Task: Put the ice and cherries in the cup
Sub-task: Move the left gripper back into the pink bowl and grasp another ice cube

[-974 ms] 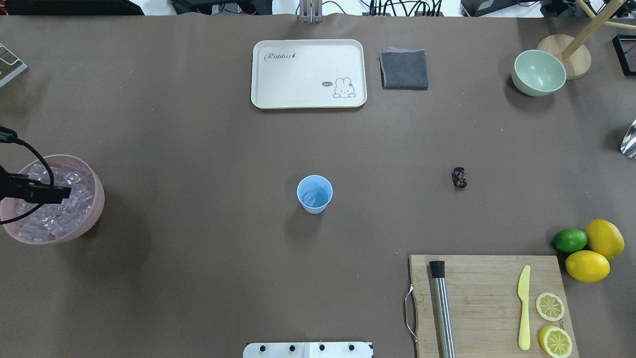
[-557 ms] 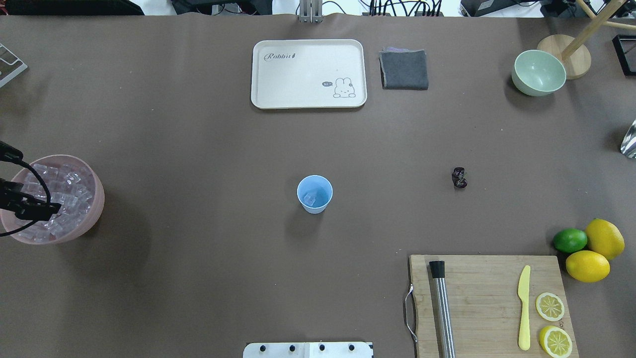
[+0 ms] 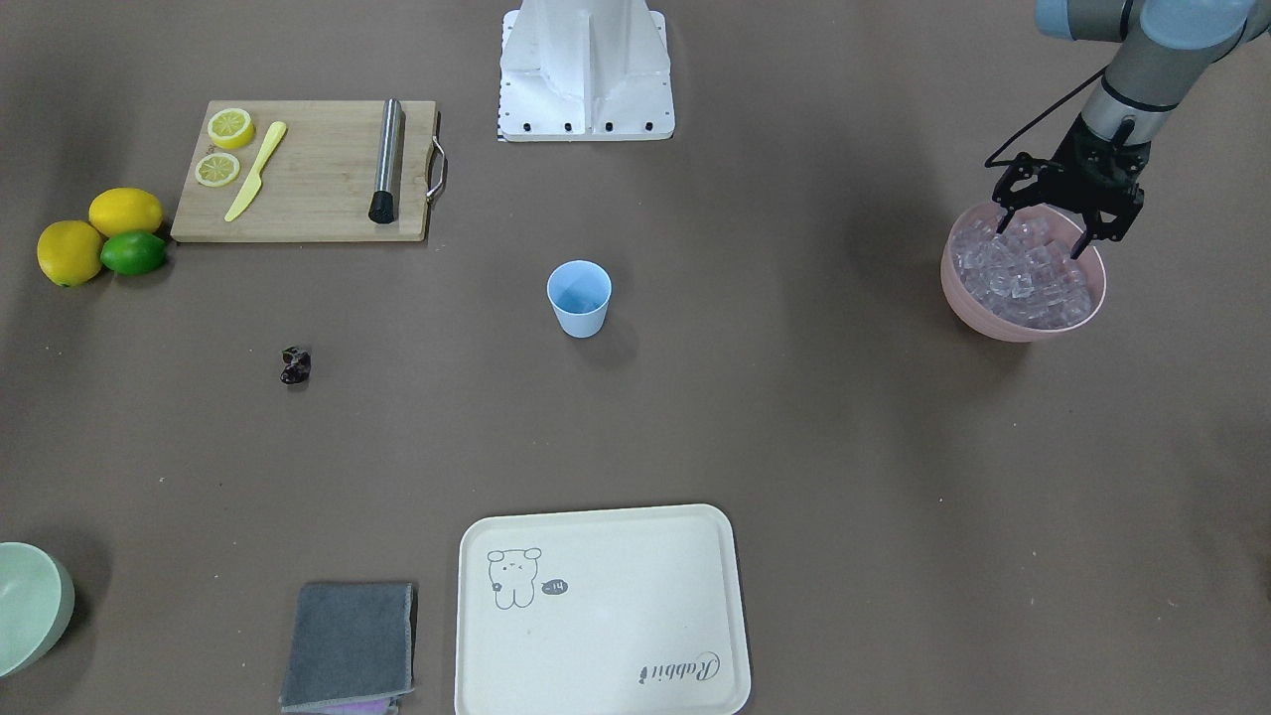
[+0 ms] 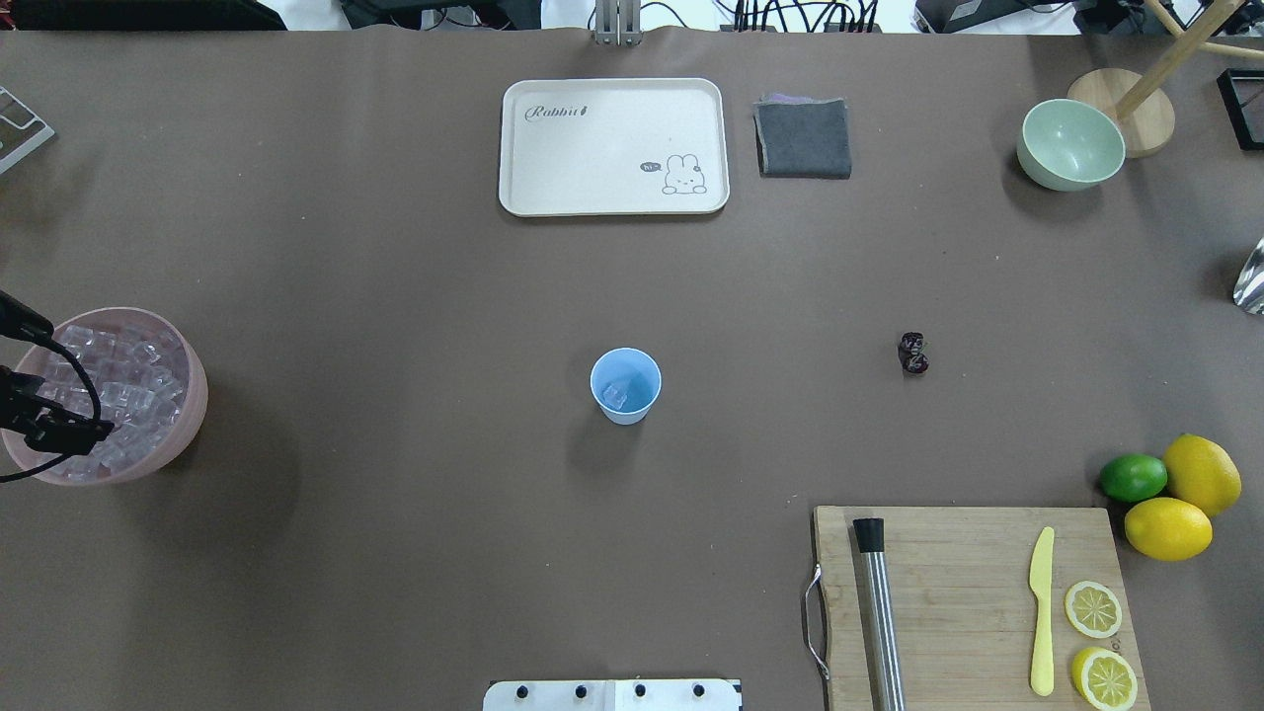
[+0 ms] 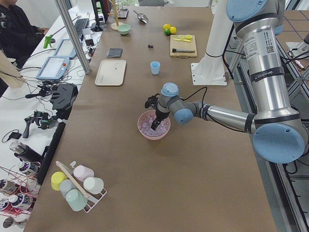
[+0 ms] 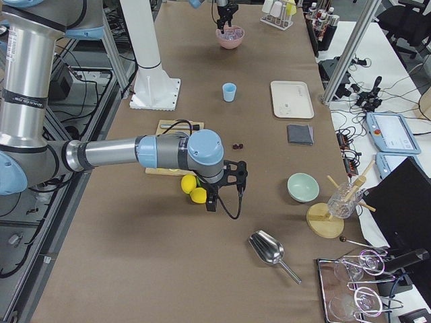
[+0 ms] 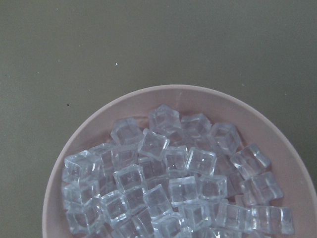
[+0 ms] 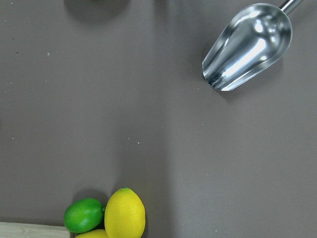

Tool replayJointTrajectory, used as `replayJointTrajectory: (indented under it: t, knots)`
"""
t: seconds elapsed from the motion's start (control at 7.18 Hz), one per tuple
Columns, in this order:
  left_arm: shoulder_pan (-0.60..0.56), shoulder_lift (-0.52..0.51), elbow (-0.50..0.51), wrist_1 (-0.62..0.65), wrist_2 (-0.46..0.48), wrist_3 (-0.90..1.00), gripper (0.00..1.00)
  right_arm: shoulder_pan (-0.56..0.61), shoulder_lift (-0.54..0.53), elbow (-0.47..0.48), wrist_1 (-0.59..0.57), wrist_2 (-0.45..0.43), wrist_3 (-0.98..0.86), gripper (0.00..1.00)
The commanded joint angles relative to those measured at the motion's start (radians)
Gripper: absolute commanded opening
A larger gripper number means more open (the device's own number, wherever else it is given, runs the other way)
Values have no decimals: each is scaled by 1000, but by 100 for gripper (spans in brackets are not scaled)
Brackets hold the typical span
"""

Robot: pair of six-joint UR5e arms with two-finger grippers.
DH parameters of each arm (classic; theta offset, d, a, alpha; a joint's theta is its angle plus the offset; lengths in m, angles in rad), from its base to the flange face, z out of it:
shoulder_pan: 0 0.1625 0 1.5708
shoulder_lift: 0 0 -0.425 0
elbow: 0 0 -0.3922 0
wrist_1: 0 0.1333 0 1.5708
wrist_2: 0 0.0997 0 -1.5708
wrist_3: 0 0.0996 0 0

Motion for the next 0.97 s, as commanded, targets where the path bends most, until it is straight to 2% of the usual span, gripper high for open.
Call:
replayJointTrajectory:
  t: [0.0,0.42,0.84]
  knots:
    - [1,1,42,-45,-44,8,97,0,1,1,12,-2,-1,100]
    - [-8,2,43,-44,-110,-5,97,0,0,9,13,-2,-1,100]
    - [-25,53,43,-44,-127,-6,97,0,1,13,13,-2,0,100]
